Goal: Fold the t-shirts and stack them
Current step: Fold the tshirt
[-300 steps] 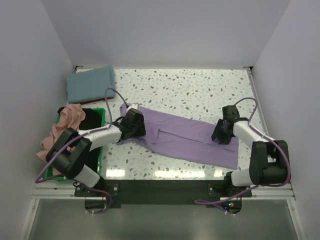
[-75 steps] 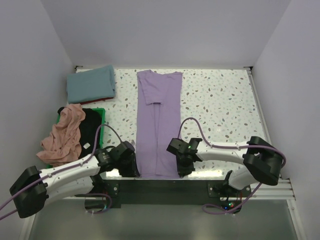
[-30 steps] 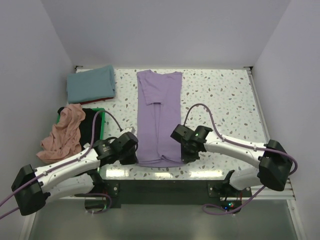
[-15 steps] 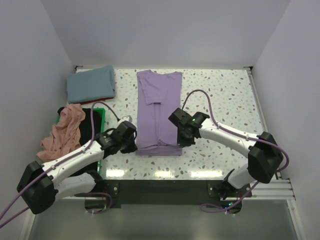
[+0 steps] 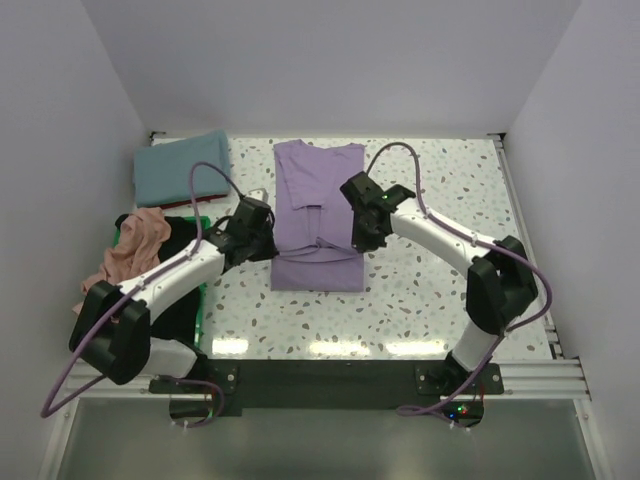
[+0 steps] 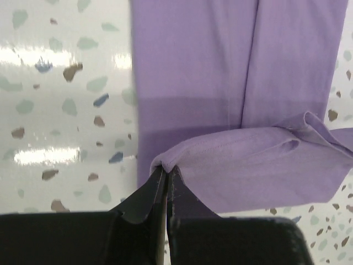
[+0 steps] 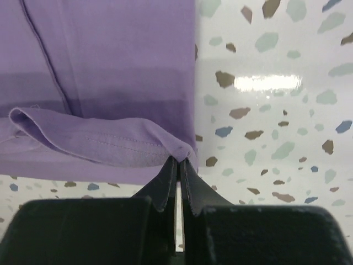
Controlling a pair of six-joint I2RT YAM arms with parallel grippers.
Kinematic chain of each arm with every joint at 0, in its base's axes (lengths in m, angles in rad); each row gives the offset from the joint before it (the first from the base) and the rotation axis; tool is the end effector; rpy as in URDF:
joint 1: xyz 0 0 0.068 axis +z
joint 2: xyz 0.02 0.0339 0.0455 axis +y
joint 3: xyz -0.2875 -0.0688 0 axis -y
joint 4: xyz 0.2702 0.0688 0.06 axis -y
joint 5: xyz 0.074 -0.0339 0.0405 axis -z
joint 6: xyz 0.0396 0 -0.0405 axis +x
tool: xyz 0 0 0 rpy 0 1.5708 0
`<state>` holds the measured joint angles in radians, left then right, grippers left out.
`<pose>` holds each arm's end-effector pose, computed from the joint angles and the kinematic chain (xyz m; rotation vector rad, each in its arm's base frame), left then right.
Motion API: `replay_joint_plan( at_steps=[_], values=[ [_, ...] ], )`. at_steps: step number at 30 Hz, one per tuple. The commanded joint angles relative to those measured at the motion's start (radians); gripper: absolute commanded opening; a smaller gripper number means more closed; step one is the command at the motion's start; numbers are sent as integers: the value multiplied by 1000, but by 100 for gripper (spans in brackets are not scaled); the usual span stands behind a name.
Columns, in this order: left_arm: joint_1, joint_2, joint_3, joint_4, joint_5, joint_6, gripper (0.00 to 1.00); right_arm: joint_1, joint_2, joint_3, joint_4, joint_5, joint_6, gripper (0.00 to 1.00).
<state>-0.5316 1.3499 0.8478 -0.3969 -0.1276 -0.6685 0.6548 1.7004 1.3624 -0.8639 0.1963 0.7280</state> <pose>0.2553 -0.1443 0.2279 -0.2261 2.4846 -0.3602 0.3003 0.2208 0.2603 0.1501 2.7281 0.1178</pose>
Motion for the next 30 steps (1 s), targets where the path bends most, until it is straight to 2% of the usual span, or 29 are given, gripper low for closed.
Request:
replay_joint_plan(
  at_steps=[1, 8, 14, 30],
  values=[
    [70, 64, 88, 128, 63, 95, 0, -37, 65, 98, 22, 29, -70, 0],
    [146, 257, 192, 216, 203, 158, 0, -93, 198, 240, 23, 20, -116, 0],
    [189, 353, 290, 227, 240, 202, 0, -136, 269, 345, 22, 6, -136, 0],
    [285, 551, 439, 282, 318, 193, 0, -218, 491, 604, -4, -31, -194, 0]
  ],
)
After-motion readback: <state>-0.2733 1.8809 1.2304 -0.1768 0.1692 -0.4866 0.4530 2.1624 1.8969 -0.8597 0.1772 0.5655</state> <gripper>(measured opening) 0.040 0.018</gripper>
